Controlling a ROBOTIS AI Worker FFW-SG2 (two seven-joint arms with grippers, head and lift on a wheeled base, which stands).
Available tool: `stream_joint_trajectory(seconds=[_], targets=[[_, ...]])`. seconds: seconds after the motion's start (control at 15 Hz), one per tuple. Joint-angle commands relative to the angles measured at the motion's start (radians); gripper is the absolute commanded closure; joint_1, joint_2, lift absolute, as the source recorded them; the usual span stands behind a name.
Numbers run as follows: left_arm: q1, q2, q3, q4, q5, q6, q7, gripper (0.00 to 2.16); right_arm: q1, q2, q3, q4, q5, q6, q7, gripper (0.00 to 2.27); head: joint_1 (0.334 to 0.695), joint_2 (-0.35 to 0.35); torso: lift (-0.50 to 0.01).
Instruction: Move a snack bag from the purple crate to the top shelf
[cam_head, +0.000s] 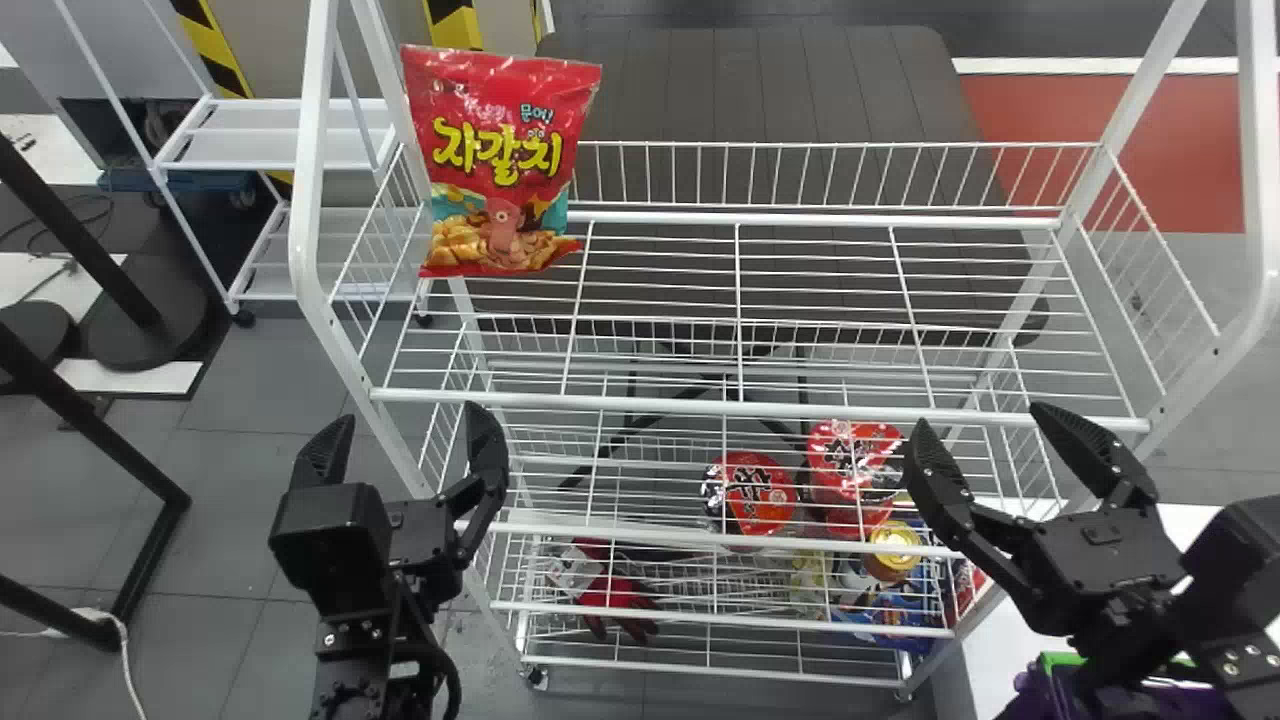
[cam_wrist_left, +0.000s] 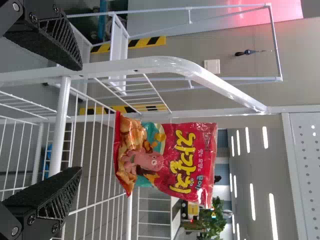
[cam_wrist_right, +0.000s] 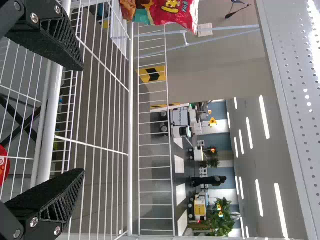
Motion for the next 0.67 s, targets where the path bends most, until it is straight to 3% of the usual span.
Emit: stream_joint_trajectory(seconds=[0.0,0.6], targets=[[0.0,0.0,-0.001,0.004,0.0,-0.001,0.0,0.11,0.0,-0.001,0.0,0.001,0.0,-0.002,0.0,0.09,0.695,0.063,-0.056],[-0.005,0.0,-0.003,0.011,0.0,-0.007,-0.002,0.11,0.0,0.0,-0.001,0.002,0.005,-0.002,0.0,0.09,0.695,0.061,-0.092]])
